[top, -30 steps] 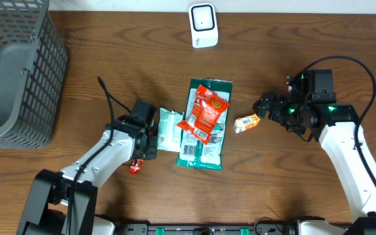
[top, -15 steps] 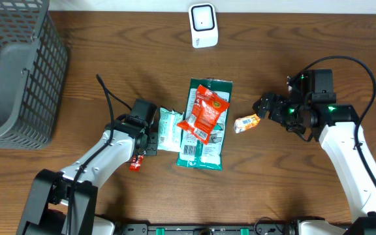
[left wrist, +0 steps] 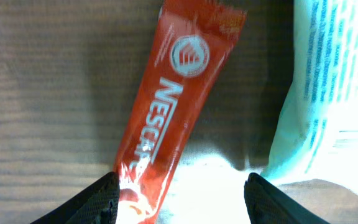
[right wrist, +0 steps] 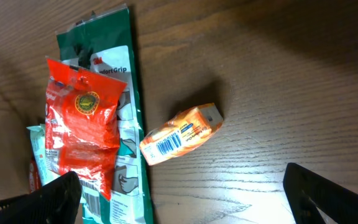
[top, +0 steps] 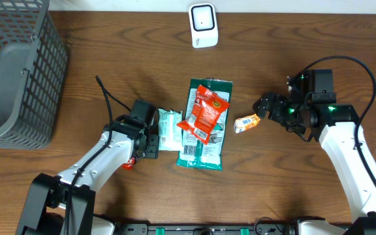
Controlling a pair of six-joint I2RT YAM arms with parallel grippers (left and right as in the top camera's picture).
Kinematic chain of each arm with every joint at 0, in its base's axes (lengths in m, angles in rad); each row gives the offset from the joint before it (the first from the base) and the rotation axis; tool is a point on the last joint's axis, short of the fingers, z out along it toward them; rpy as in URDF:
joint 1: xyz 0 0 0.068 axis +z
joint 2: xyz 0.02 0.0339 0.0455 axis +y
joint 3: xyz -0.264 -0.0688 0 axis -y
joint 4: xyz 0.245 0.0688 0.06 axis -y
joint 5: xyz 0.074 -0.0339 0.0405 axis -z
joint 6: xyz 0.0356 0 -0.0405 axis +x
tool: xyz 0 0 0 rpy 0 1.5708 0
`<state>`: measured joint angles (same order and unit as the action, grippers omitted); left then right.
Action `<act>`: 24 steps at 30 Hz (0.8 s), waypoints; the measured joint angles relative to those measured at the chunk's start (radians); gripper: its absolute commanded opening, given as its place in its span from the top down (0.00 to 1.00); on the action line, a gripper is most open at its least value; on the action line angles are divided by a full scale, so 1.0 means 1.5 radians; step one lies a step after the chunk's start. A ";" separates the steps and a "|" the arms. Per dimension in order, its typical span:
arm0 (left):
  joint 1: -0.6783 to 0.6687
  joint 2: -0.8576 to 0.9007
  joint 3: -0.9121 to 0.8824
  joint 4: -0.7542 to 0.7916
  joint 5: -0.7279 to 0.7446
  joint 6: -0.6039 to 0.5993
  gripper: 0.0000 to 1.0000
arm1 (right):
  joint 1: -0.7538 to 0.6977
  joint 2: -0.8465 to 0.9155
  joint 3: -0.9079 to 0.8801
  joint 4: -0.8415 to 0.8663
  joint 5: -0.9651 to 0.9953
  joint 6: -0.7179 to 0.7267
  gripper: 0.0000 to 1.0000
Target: Scan the item barcode
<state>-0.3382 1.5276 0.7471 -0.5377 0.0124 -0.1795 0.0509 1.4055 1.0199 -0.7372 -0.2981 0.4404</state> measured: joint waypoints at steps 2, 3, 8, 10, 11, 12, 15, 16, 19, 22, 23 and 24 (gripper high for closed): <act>0.000 0.000 0.000 -0.004 0.001 0.000 0.35 | 0.000 0.000 0.000 0.000 0.000 0.000 0.01; 0.000 0.000 -0.001 -0.003 0.001 0.000 0.35 | 0.000 0.000 0.000 0.000 0.000 0.000 0.01; 0.000 0.000 -0.013 0.002 0.000 0.000 0.35 | 0.000 0.000 0.000 0.000 0.000 0.000 0.01; 0.000 0.001 -0.021 0.008 0.000 0.000 0.35 | 0.000 0.000 0.000 0.000 0.000 0.000 0.01; 0.000 0.001 -0.022 0.010 0.000 0.000 0.35 | 0.000 0.000 0.000 0.000 0.000 0.000 0.01; 0.000 0.002 -0.022 0.010 0.000 0.000 0.35 | 0.000 0.000 0.000 0.000 0.000 0.000 0.01; 0.000 0.007 -0.022 0.012 -0.003 0.000 0.53 | 0.000 0.000 0.000 0.000 0.000 0.000 0.01; 0.000 0.008 -0.021 0.011 -0.006 0.001 0.64 | 0.000 0.000 0.000 0.000 0.000 0.000 0.01; 0.001 0.009 -0.021 0.014 -0.012 0.001 0.74 | 0.000 0.000 0.000 0.000 0.000 0.000 0.01; 0.001 0.010 -0.021 0.014 -0.017 0.002 0.74 | 0.000 0.000 0.000 0.000 0.000 0.000 0.01; 0.001 0.010 -0.021 0.014 -0.017 0.002 0.74 | 0.000 0.000 0.000 0.000 0.000 0.000 0.01; 0.001 0.010 -0.021 0.014 -0.017 0.002 0.73 | 0.000 0.000 0.000 0.000 0.000 0.000 0.01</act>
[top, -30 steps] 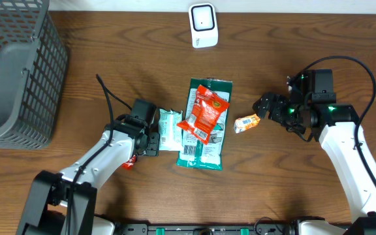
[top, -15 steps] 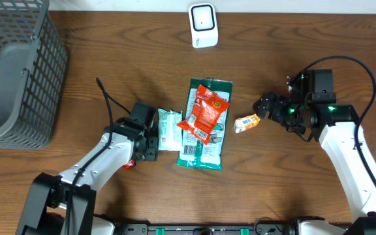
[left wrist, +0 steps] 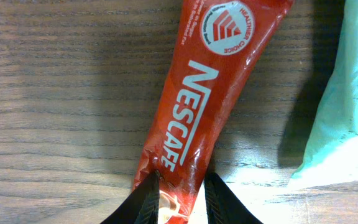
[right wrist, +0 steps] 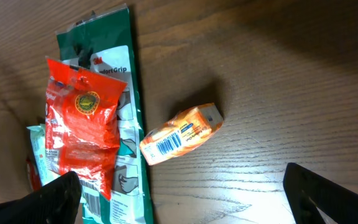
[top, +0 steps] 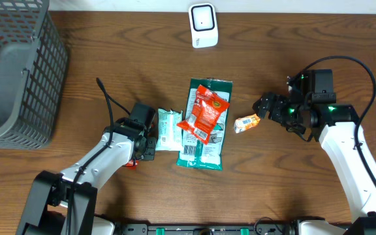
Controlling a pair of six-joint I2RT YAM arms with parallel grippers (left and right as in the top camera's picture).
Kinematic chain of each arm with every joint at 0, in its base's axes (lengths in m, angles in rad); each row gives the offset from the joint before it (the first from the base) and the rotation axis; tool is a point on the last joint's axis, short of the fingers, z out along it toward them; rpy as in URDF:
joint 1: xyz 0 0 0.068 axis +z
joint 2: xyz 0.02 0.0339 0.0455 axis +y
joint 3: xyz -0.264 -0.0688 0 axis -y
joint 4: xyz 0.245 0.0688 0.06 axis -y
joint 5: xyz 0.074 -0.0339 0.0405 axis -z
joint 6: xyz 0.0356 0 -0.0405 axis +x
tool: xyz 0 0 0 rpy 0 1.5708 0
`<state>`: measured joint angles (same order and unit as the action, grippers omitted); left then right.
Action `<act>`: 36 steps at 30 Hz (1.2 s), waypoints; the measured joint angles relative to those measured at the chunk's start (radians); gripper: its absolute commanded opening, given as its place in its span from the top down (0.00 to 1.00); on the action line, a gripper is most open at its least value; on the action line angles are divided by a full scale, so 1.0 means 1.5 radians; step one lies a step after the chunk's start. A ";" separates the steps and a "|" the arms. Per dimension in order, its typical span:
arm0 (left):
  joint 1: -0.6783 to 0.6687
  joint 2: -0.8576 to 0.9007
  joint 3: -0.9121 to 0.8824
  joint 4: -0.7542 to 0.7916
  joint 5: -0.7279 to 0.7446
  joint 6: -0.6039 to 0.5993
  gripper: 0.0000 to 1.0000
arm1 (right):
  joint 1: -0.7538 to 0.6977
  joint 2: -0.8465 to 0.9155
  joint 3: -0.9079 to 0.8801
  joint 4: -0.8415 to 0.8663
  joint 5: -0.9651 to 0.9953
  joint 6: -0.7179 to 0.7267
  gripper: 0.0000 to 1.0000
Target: Scan the item barcode
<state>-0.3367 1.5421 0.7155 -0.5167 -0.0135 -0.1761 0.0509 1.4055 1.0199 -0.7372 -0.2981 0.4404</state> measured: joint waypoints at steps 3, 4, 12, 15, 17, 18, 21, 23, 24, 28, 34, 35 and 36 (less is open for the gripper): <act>0.000 0.000 0.000 0.003 0.003 0.001 0.43 | 0.000 0.000 0.000 0.000 0.000 0.000 0.01; 0.000 0.001 0.000 0.005 0.003 0.005 0.35 | 0.000 0.000 0.000 0.000 0.000 0.000 0.01; 0.000 0.003 0.004 0.011 0.008 0.043 0.34 | 0.000 0.000 0.000 0.000 0.000 0.000 0.01; 0.000 0.009 0.018 -0.023 0.008 0.049 0.34 | 0.000 0.000 0.000 0.000 0.000 0.000 0.01; 0.000 0.012 0.024 -0.040 0.008 0.051 0.34 | 0.000 0.000 0.000 0.000 0.000 0.000 0.01; 0.000 0.013 0.027 -0.042 0.008 0.051 0.34 | 0.000 0.000 0.000 0.000 0.000 0.000 0.01; 0.000 0.013 0.038 -0.042 0.008 0.051 0.34 | 0.000 0.000 0.000 0.000 0.000 0.000 0.01; 0.000 0.013 0.041 -0.042 0.008 0.051 0.34 | 0.000 0.000 0.000 0.000 0.000 0.000 0.01; 0.000 0.013 0.042 -0.042 0.008 0.051 0.34 | 0.000 0.000 0.000 0.000 0.000 0.000 0.01; 0.000 0.013 0.042 -0.042 0.008 0.053 0.34 | 0.000 0.000 0.000 0.000 0.000 0.000 0.01; 0.000 0.013 0.042 -0.049 -0.003 0.058 0.34 | 0.000 0.000 0.000 0.000 0.000 0.000 0.01; 0.000 0.013 0.042 -0.050 -0.011 0.059 0.34 | 0.000 0.000 0.000 0.000 0.000 0.000 0.01; 0.000 0.013 0.042 -0.049 -0.019 0.061 0.34 | 0.000 0.000 0.000 0.000 0.000 0.000 0.01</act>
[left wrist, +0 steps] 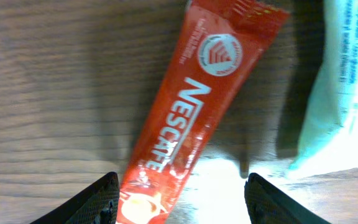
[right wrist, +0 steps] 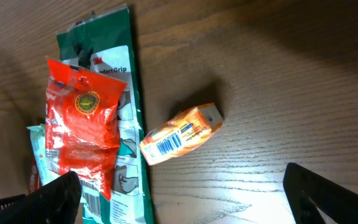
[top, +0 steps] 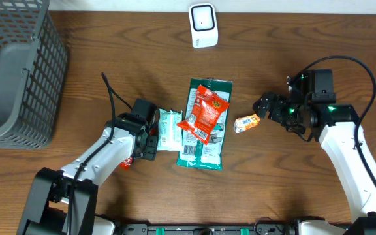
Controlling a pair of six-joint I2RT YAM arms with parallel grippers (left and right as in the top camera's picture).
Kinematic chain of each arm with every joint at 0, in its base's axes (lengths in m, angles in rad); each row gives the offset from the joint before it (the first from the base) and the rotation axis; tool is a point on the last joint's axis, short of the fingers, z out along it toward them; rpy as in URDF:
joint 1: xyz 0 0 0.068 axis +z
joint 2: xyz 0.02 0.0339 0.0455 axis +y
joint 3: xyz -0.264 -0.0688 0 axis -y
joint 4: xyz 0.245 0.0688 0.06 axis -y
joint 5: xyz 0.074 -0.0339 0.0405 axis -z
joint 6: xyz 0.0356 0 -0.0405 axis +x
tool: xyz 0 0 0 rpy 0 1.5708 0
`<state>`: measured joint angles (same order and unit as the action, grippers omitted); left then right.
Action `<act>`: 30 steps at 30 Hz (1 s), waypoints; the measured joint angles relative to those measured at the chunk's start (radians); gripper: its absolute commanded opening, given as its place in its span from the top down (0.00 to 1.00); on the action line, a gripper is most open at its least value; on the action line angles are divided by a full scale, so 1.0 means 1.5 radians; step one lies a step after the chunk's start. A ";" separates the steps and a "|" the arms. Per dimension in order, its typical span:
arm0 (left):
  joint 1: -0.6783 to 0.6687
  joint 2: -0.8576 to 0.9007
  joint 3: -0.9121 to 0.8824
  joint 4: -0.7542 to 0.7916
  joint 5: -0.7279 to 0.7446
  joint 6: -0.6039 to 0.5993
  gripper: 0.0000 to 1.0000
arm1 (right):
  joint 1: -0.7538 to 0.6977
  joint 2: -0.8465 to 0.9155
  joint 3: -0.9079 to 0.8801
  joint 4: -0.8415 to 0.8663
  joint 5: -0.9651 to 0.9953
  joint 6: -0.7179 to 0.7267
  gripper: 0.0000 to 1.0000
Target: Scan the item barcode
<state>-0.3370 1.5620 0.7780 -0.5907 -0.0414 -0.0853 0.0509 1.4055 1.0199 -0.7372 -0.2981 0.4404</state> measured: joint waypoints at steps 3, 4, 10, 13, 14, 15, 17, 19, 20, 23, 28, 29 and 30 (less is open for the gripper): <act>0.000 0.000 0.000 0.000 -0.012 0.003 0.35 | 0.000 0.000 0.000 0.000 0.000 0.000 0.01; 0.000 0.000 0.000 0.000 -0.012 0.003 0.36 | 0.000 0.000 0.000 0.000 0.000 0.000 0.01; 0.000 0.000 -0.004 0.003 -0.011 0.005 0.43 | 0.000 0.000 0.000 0.000 0.000 0.000 0.01; 0.000 0.000 -0.012 0.003 -0.011 0.005 0.46 | 0.000 0.000 0.000 0.000 0.000 0.000 0.01; 0.000 0.000 -0.015 0.002 -0.011 0.005 0.46 | 0.000 0.000 0.000 0.000 0.000 0.000 0.01; 0.000 0.000 -0.018 0.003 -0.011 0.005 0.47 | 0.000 0.000 0.000 0.000 0.000 0.000 0.01; 0.000 0.000 -0.019 0.003 -0.009 0.005 0.51 | 0.000 0.000 0.000 0.000 0.000 0.000 0.01; 0.000 0.000 -0.019 0.003 -0.009 0.007 0.54 | 0.000 0.000 0.000 0.000 0.000 0.000 0.01; 0.000 0.000 -0.019 0.004 -0.009 0.008 0.54 | 0.000 0.000 0.000 0.000 0.000 0.000 0.01; 0.000 0.000 -0.019 0.004 -0.007 0.006 0.54 | 0.000 0.000 0.000 0.000 0.000 0.000 0.01; 0.000 0.002 -0.019 0.010 0.014 0.005 0.60 | 0.000 0.000 0.000 0.000 0.000 0.000 0.01; 0.000 0.002 -0.019 0.011 0.019 0.005 0.60 | 0.000 0.000 0.000 0.000 0.000 0.000 0.01; 0.000 0.004 -0.019 0.013 0.023 0.006 0.60 | 0.000 0.000 0.000 0.000 0.000 0.000 0.01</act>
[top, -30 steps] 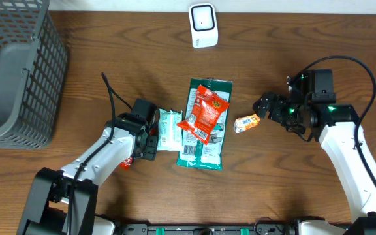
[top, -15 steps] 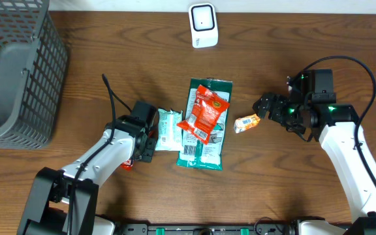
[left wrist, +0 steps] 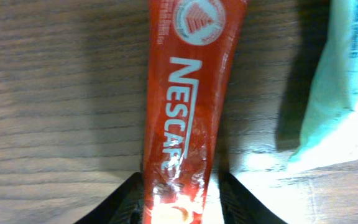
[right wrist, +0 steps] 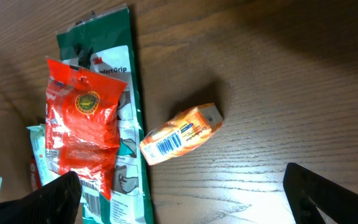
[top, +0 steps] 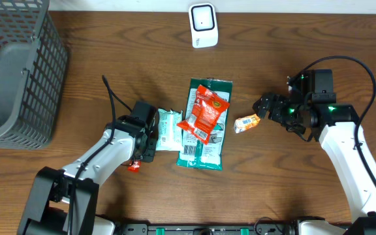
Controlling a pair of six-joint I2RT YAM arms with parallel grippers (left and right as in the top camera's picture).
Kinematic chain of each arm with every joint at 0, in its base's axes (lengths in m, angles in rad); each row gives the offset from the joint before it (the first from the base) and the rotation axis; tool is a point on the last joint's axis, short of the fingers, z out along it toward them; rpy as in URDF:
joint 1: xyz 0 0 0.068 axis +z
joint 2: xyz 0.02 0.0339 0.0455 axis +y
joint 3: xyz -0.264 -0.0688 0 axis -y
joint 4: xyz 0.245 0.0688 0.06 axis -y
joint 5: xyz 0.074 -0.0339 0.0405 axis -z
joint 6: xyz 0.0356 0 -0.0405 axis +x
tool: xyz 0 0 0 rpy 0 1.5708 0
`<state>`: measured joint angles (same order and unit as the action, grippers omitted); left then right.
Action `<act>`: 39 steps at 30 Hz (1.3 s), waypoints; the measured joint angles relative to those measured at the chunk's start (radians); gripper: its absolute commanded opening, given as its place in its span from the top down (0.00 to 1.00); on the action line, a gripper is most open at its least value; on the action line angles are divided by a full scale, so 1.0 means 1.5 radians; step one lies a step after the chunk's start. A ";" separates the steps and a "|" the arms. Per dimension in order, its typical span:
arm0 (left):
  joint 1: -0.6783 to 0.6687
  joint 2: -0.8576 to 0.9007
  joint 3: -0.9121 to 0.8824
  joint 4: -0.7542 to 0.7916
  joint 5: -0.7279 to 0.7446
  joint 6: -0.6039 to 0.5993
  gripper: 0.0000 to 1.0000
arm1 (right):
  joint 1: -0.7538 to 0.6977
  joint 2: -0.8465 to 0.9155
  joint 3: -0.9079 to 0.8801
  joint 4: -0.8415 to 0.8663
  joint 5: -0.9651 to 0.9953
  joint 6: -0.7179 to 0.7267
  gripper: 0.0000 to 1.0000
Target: Scan the item barcode
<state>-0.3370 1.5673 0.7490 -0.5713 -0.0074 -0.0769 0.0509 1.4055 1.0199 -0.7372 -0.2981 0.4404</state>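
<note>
A red Nescafe stick (left wrist: 188, 112) lies lengthwise on the wooden table, and my left gripper (left wrist: 182, 202) is shut on its near end, one dark finger (left wrist: 126, 199) pressing each side. From overhead only the stick's red tip (top: 134, 167) shows below the left gripper (top: 143, 151). A white barcode scanner (top: 203, 25) stands at the table's far edge. My right gripper (right wrist: 182, 196) hangs open above the table, just right of a small orange box (right wrist: 181, 134) with its barcode facing up.
A green 3M pack (top: 204, 140) carries a red snack pouch (top: 204, 112), with a pale mint packet (top: 168, 129) to its left beside the left gripper. A grey wire basket (top: 15, 72) fills the far left corner. The orange box (top: 247, 123) lies right of the pile.
My left gripper was open with the stick lying slanted between its fingers. Now it is shut on the stick, which lies straight along the gripper. The right arm has not moved.
My left gripper was open with the slanted Nescafe stick by its left finger. Then it was shut on the stick's end. Later it stood open again, the stick still slanted. Now it is shut on the straightened stick. The right gripper stayed open over the orange box.
</note>
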 measured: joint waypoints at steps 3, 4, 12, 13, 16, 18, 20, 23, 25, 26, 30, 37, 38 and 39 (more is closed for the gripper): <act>0.000 0.003 0.000 0.001 0.005 -0.001 0.60 | 0.000 0.000 0.000 0.000 0.000 0.000 0.01; 0.000 0.004 0.001 0.001 0.006 -0.001 0.62 | 0.000 0.000 0.000 0.000 0.000 0.000 0.01; -0.002 0.019 0.015 0.002 0.023 -0.003 0.93 | 0.000 0.000 0.000 0.000 0.000 0.000 0.01; -0.002 0.019 0.015 0.001 0.023 -0.003 0.92 | 0.000 0.000 0.000 0.000 0.000 0.000 0.01; -0.002 0.019 0.019 -0.006 0.023 -0.003 0.93 | 0.000 0.000 0.000 0.000 0.000 0.000 0.01; -0.002 0.018 0.024 -0.027 0.021 -0.003 0.92 | 0.000 0.000 0.000 0.000 0.000 0.000 0.01; -0.002 0.013 0.030 -0.052 0.021 -0.003 0.93 | 0.000 0.000 0.000 0.000 0.000 0.000 0.01; -0.002 -0.010 0.050 -0.085 0.021 -0.003 0.92 | 0.000 0.000 0.000 0.000 0.000 0.000 0.01; -0.002 -0.034 0.070 -0.097 0.032 -0.003 0.93 | 0.000 0.000 0.000 0.000 0.000 0.000 0.01; -0.002 -0.046 0.080 -0.100 0.045 -0.003 0.92 | 0.000 0.000 0.000 0.000 0.000 0.000 0.01; 0.009 -0.081 0.110 -0.101 0.132 -0.003 0.92 | 0.000 0.000 0.000 0.000 0.000 0.000 0.01; 0.086 -0.084 0.121 -0.070 0.457 0.011 0.93 | 0.000 0.000 0.000 0.003 -0.022 0.011 0.01; 0.093 -0.084 0.121 -0.063 0.489 0.015 0.92 | 0.000 0.000 0.000 0.003 -0.033 0.015 0.01; 0.106 -0.084 0.121 -0.050 0.548 0.020 0.92 | 0.000 0.000 0.000 0.008 -0.037 0.016 0.01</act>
<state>-0.1776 1.4406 0.9310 -0.6464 0.8150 -0.0463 0.0509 1.4055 1.0199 -0.7254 -0.3542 0.4644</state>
